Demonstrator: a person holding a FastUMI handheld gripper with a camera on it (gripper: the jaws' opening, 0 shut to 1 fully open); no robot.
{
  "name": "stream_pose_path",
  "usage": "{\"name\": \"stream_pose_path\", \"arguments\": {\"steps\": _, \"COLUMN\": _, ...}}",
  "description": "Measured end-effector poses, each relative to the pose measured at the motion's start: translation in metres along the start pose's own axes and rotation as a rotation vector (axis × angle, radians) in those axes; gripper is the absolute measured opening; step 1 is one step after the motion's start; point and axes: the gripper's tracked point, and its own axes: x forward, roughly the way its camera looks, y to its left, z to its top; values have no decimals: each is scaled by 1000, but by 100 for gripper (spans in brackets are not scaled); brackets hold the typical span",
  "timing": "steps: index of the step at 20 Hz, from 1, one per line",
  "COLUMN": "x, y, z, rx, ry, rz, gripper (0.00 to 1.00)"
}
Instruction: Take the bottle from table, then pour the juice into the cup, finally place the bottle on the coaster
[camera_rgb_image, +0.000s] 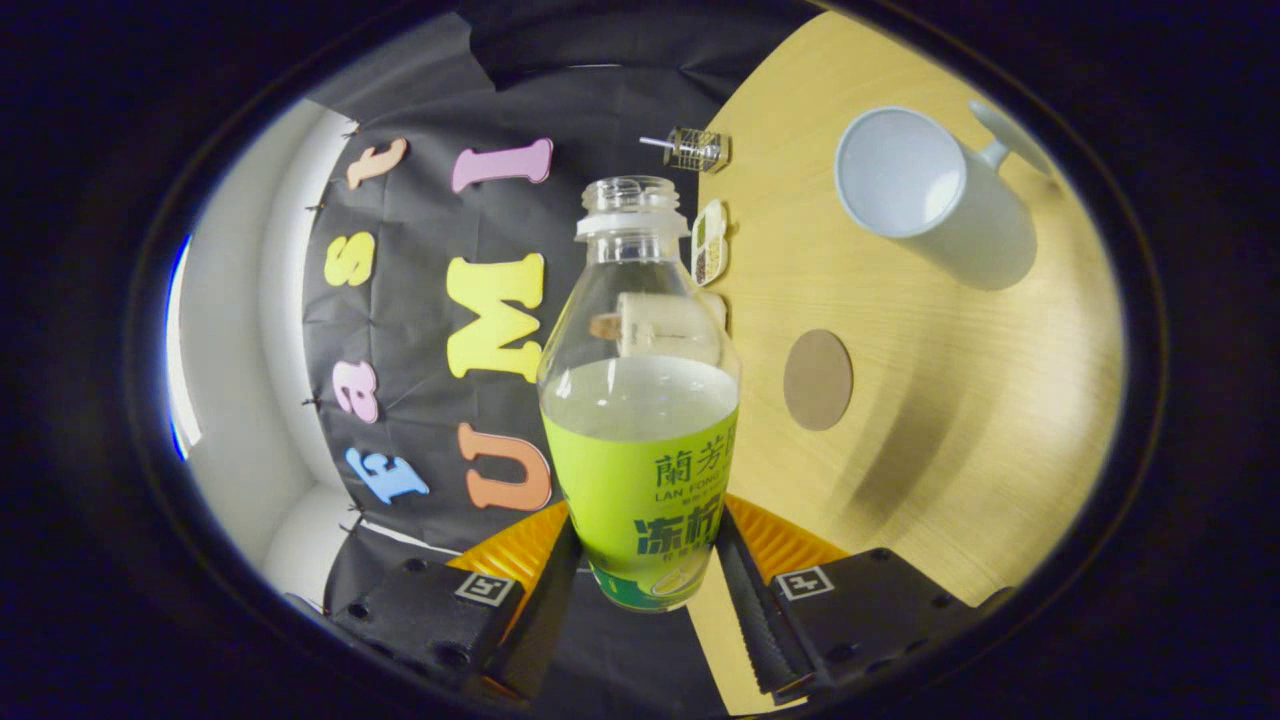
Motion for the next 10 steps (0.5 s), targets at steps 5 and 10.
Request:
{"name": "stream_pose_path", "arguments": {"steps": 5, "x": 0, "y": 7, "z": 6, "rx": 94, "ry": -12, "rz": 22, "gripper": 80}}
{"name": "stream_pose_path", "arguments": {"steps": 10, "x": 4, "y": 15, "z": 5, "rx": 180, "ry": 6, "rz": 61, "gripper": 80}}
